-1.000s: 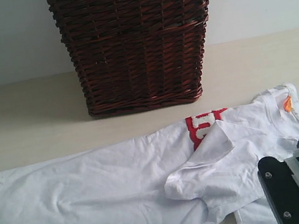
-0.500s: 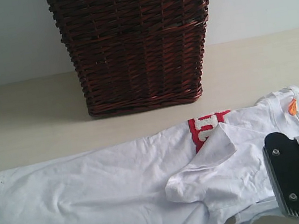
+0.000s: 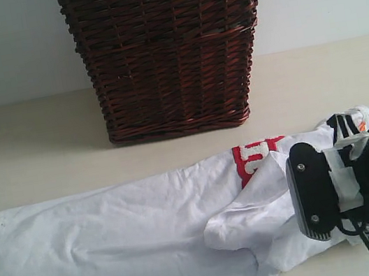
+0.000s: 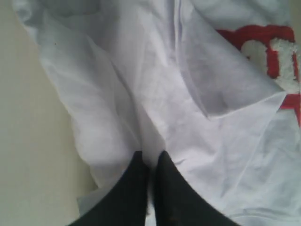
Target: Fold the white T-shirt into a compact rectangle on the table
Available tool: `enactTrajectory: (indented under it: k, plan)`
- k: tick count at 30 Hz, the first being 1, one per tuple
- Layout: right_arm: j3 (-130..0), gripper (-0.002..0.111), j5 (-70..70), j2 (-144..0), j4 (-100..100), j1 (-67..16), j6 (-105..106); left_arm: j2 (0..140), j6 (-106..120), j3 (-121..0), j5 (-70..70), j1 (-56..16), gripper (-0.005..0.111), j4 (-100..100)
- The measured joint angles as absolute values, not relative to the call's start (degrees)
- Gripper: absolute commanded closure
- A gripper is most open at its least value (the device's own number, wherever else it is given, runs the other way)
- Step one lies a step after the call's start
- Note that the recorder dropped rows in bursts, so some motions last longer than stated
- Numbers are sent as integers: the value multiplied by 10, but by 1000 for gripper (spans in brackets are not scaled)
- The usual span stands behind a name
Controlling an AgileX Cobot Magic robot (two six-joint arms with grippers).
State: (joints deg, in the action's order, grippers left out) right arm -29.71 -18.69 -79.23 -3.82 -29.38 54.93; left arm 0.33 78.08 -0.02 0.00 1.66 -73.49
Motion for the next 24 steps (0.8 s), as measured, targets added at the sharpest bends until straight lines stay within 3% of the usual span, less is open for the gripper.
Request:
enactTrajectory:
  k: [10,13,16,18,24]
  plan:
    - [-297,106,-5,-853,-46,-294,549,3,781,0,0,17,107,-735]
    - [-297,93,42,-864,-46,-294,549,3,781,0,0,17,107,-735]
    - [-297,67,56,-890,-46,-294,549,3,781,0,0,17,107,-735]
    - [-297,56,55,-915,-46,-294,549,3,781,0,0,17,107,-735]
    - [-297,54,136,-948,44,-294,543,3,781,0,0,17,107,-735]
